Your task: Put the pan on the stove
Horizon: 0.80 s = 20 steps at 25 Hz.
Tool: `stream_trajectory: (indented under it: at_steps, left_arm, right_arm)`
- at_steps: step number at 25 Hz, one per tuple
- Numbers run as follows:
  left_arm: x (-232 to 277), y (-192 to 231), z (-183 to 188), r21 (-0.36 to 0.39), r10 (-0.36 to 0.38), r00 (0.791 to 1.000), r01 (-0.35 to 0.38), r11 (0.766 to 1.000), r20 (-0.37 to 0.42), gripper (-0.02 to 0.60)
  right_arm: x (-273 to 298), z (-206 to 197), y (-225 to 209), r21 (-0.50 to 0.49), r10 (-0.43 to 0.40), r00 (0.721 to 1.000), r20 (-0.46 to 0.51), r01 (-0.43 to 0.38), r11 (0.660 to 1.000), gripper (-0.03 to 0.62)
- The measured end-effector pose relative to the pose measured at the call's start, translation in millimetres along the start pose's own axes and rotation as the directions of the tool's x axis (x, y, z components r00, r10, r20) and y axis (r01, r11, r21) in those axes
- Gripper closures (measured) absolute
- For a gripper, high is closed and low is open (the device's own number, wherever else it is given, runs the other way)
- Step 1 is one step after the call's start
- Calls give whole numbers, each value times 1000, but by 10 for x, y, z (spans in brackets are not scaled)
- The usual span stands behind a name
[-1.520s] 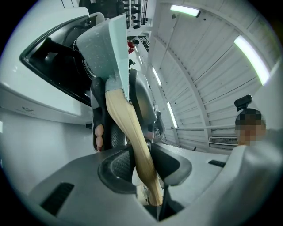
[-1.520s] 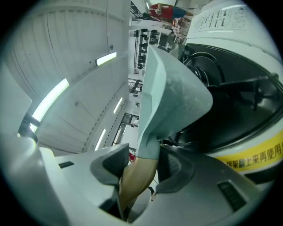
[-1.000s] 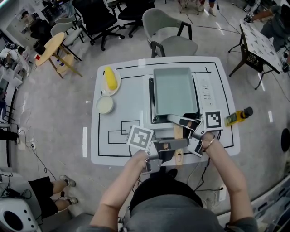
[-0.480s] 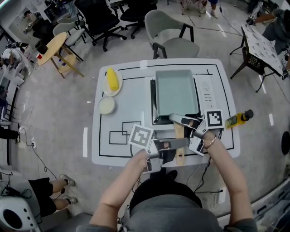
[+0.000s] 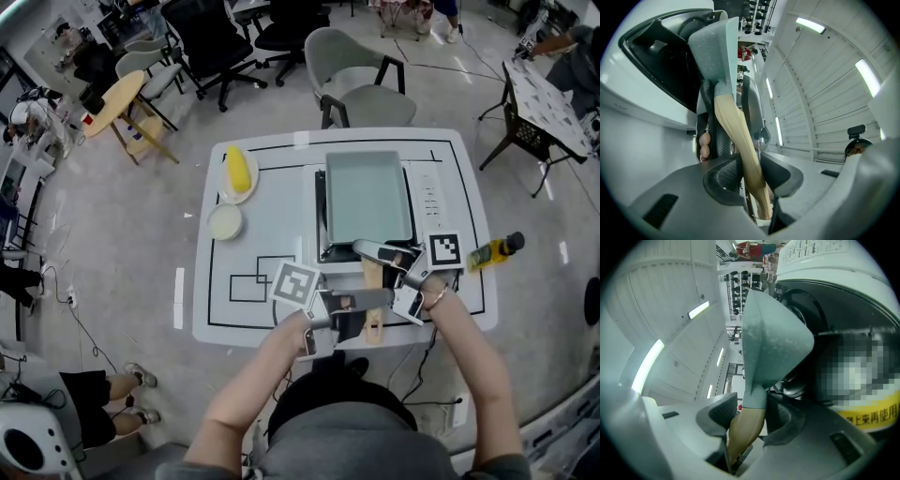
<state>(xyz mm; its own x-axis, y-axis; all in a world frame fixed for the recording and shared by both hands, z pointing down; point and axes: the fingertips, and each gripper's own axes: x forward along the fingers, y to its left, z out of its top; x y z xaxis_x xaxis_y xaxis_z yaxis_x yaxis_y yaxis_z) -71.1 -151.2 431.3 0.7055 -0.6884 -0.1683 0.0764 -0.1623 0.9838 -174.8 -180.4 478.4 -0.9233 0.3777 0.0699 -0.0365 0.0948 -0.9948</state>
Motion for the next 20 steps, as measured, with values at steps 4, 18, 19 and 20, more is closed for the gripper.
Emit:
stream_trajectory:
  at_steps: [4,18,19,20]
  left_arm:
    - [0,8,-3,-3,0,1000,0,1000,-3,476]
    - [-152,22,35,-11,1,999,0,1000,44,445]
    - [-184,20,43,-5,7,999,-6,1000,50,445]
    - [-220,21,56,5,16,998,-16,1000,58,443]
  right_arm:
    - [3,-2,11,-3,2,1000,-2,-2,1000,422]
    - [6,2,10,-3,4,1000,-6,-4,1000,422]
    - [8,2,14,-4,3,1000,-7,-3,1000,421]
    - [9,3,17,-4,4,1000,-8,-4,1000,422]
